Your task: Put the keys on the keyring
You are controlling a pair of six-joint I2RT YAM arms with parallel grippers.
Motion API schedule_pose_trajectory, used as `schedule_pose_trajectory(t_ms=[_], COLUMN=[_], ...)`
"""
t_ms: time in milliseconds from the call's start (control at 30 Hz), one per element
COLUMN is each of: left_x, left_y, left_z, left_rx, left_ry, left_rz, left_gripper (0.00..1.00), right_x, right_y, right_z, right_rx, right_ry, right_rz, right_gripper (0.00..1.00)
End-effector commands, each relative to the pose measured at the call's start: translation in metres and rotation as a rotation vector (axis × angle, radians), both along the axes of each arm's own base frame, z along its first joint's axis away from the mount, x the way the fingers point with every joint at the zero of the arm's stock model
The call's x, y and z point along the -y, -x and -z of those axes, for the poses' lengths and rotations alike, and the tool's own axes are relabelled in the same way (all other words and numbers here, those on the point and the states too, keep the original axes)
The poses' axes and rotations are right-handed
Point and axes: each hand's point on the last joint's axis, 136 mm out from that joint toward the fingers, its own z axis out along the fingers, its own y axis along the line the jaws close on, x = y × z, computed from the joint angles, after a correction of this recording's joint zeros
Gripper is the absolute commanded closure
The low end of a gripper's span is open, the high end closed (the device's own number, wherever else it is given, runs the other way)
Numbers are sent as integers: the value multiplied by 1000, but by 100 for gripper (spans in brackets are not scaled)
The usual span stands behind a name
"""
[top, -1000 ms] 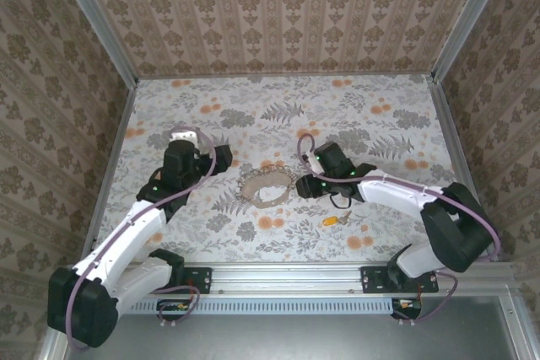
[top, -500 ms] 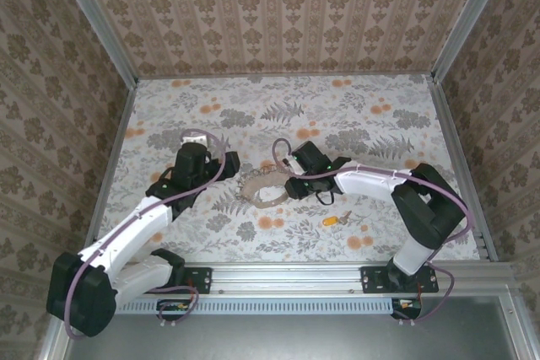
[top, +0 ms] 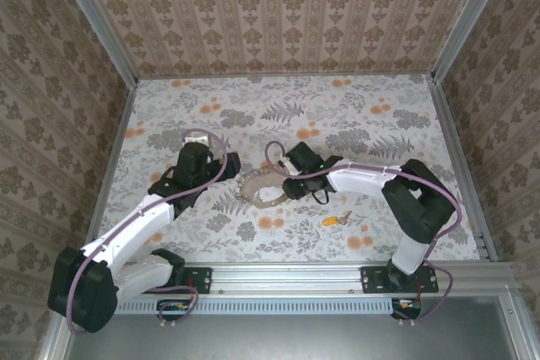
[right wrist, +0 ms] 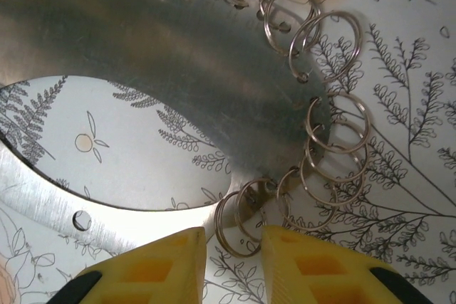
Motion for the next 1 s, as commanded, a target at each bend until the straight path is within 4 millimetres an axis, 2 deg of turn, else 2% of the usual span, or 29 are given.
schedule_pose_trajectory(t_ms=[0,533,733,967], left_x=[4,2,2,2], left_y=[-3,0,0,1], left_z=[-11,-10,-9,-9], left_rx=[18,18,15,16], left_ry=[30,42,43,43], left_rz=[-8,-21,-23,-22], left_gripper=[0,0,0,0], right_x=[1,3,7,13], right_y=[-3,-11,-16,-20], right_z=[4,15,14,12], right_rx=[6,21,43,64], right_ry=[44,81,106,138], right_rz=[-10,0,16,33], right_gripper=[71,73,78,90])
